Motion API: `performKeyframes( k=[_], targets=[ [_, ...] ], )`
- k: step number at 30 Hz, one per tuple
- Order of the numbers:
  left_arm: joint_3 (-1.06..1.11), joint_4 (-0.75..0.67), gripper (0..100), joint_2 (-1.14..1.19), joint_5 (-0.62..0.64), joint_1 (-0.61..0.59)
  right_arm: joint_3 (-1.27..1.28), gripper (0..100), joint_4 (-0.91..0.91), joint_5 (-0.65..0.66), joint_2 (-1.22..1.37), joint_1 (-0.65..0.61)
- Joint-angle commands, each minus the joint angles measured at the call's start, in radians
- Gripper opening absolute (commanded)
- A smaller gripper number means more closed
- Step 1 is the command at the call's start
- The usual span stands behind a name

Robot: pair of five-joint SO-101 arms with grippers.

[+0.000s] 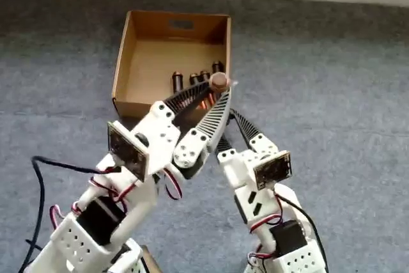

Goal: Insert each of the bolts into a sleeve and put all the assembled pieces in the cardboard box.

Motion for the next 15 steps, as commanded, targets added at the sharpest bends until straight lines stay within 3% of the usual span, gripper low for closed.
performKeyframes(
  k=[1,6,15],
  targets=[
    [0.025,-0.029,1,0.004,-0.009,0.013,0.018,0.6,0.001,-0.121,-0.015,0.058],
    [0.041,-0.034,1,0.004,-0.012,0.012,0.018,0.6,0.001,-0.155,-0.015,0.088],
    [0.056,-0.258,1,0.133,-0.012,0.008,0.018,0.6,0.001,-0.143,-0.015,0.087]
  ],
)
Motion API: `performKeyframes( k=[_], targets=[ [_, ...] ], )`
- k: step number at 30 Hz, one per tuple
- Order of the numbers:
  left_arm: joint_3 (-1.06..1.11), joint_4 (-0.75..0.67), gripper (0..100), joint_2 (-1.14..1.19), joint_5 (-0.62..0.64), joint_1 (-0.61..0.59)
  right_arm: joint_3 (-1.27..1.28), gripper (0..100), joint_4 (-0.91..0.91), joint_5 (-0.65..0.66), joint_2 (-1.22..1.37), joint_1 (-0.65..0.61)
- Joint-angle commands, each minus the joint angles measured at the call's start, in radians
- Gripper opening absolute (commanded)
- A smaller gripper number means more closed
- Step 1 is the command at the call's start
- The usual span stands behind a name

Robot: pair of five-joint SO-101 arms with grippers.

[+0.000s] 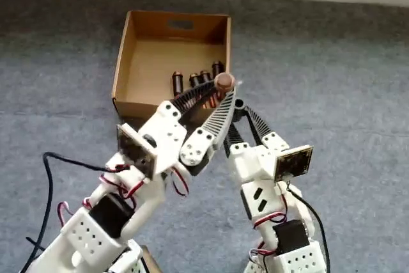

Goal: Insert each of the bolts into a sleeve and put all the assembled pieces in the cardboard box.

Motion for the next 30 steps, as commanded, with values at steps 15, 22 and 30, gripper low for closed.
performKeyframes(
  k=[15,22,30],
  targets=[
    [-0.010,-0.141,1,0.162,-0.005,0.010,0.024,0.6,-0.001,0.000,-0.015,0.018],
    [-0.013,-0.141,1,0.163,-0.003,0.008,0.018,0.6,-0.001,0.002,-0.013,0.019],
    [-0.039,-0.140,1,0.163,-0.003,0.007,0.016,0.6,-0.001,0.002,-0.013,0.018]
  ],
)
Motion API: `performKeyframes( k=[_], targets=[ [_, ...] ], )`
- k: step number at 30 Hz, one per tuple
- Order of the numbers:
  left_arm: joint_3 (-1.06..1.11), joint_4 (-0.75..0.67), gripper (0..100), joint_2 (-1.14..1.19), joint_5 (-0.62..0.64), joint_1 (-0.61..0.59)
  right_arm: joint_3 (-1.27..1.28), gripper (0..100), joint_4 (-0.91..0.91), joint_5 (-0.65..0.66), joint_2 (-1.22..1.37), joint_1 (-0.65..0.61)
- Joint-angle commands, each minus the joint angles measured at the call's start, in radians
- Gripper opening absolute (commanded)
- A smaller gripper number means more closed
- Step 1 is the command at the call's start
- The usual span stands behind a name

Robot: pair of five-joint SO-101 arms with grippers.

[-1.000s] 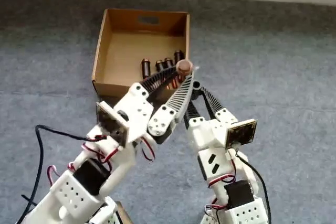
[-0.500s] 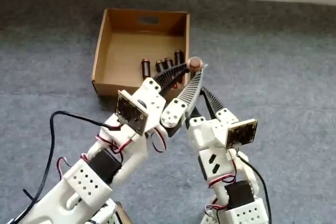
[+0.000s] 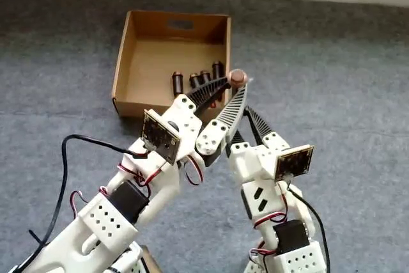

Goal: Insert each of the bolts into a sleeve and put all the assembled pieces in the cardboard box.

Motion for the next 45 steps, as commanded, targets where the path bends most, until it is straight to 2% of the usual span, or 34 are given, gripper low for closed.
performKeyframes(
  k=[1,11,16,20,25,37,45],
  targets=[
    [-0.039,-0.023,1,0.002,-0.003,0.005,0.015,0.6,-0.001,0.002,-0.013,0.012],
    [-0.044,-0.023,1,0.004,-0.003,0.007,0.013,0.6,0.001,0.005,-0.013,0.008],
    [-0.054,-0.023,1,0.004,-0.003,0.007,0.013,0.6,0.001,0.100,-0.013,0.007],
    [-0.054,-0.015,1,0.004,-0.003,0.007,0.013,0.6,0.001,0.100,-0.013,0.007],
    [-0.053,0.086,1,0.005,-0.005,0.007,0.013,0.6,0.001,0.100,-0.013,0.007],
    [-0.165,0.084,1,0.214,0.000,0.007,0.015,0.6,0.001,0.100,-0.013,0.012],
    [-0.120,0.086,1,0.150,0.000,0.012,0.015,0.6,0.001,0.100,-0.013,0.008]
  ],
)
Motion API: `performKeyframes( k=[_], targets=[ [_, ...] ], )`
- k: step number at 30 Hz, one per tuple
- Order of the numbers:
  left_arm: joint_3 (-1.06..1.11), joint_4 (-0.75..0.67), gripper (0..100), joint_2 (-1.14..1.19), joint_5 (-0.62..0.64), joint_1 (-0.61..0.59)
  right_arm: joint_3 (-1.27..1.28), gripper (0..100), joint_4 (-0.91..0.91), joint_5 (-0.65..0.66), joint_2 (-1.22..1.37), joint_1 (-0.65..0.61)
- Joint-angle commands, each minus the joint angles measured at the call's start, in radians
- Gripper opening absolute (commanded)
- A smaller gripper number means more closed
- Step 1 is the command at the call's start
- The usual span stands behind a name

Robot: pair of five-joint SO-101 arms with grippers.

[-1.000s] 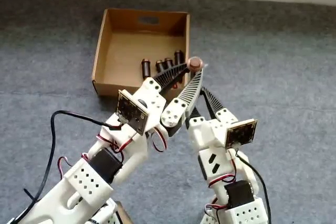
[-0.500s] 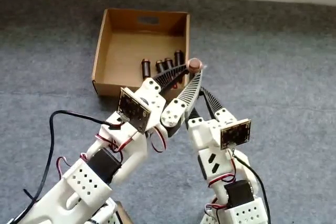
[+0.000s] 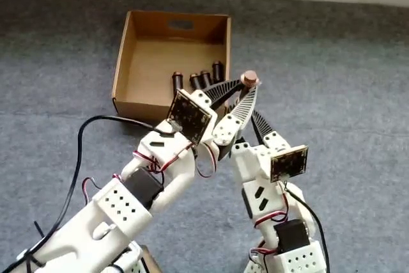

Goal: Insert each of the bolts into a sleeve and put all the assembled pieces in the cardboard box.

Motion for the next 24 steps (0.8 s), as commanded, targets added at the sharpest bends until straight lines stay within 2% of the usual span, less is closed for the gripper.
performKeyframes(
  k=[1,9,14,19,24],
  targets=[
    [0.005,0.005,1,-0.061,-0.002,0.010,0.016,0.6,-0.002,0.014,-0.015,0.002],
    [0.170,0.006,1,-0.222,-0.003,0.002,0.018,0.6,-0.002,0.014,-0.015,0.005],
    [0.193,0.018,1,-0.246,-0.002,0.002,0.021,0.6,-0.002,0.014,-0.015,0.005],
    [0.105,0.207,2,-0.248,-0.002,0.002,0.022,0.6,-0.002,0.014,-0.015,0.005],
    [0.008,0.370,10,-0.248,0.000,0.002,0.022,0.6,-0.002,0.014,-0.015,0.005]
  ],
)
